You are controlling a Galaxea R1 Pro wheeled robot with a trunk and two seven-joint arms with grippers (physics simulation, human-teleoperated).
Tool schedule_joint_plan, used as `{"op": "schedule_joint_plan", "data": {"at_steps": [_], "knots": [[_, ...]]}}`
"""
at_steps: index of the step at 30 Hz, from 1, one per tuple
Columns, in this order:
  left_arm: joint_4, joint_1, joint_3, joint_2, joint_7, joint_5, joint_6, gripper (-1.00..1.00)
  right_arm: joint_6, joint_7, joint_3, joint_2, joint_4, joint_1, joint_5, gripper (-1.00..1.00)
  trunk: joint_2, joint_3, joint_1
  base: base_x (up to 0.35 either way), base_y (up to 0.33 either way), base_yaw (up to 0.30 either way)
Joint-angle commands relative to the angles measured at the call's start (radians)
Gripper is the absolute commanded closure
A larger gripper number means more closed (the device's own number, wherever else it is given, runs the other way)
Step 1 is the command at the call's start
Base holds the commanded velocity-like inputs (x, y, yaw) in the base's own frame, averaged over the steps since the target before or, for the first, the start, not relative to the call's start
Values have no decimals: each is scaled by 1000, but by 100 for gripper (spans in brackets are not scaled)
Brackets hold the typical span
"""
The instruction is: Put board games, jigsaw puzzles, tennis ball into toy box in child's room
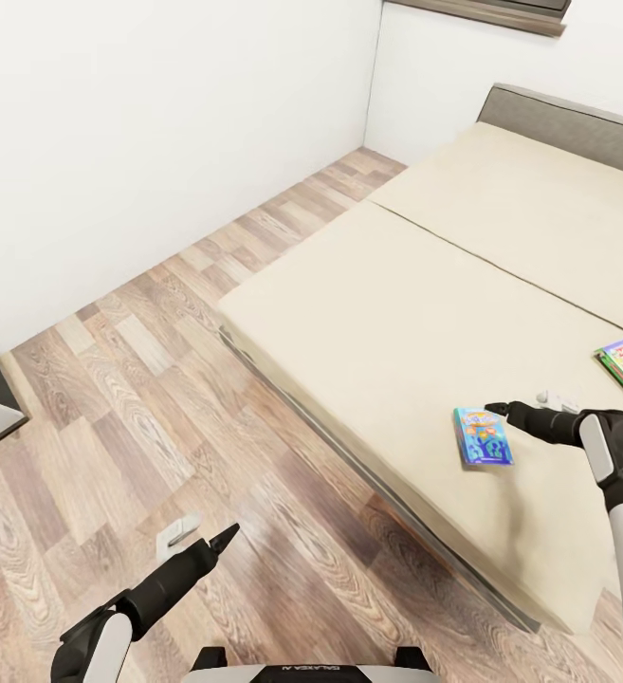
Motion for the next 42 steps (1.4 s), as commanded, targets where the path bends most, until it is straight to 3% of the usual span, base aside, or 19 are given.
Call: {"op": "schedule_joint_plan", "data": {"at_steps": [1,13,25,42], "knots": [[-1,-1,3,-1,-3,5,9,-100,5,2,-2,0,5,-1,-1,-100,0,-1,0,-6,0,0],[-1,-1,3,-1,-3,5,9,-100,-7,-3,-3,0,48,-10,1,-100,0,-1,0,-3,0,0],[-1,-1,2,-1,-3,5,9,-100,-77,-12,-5,1,180,-47,2,-100,0,-1,0,0,0,0],[0,-1,3,-1,-2,5,8,-100,-95,-18,-4,0,228,-64,0,-100,0,-1,0,0,0,0]]}}
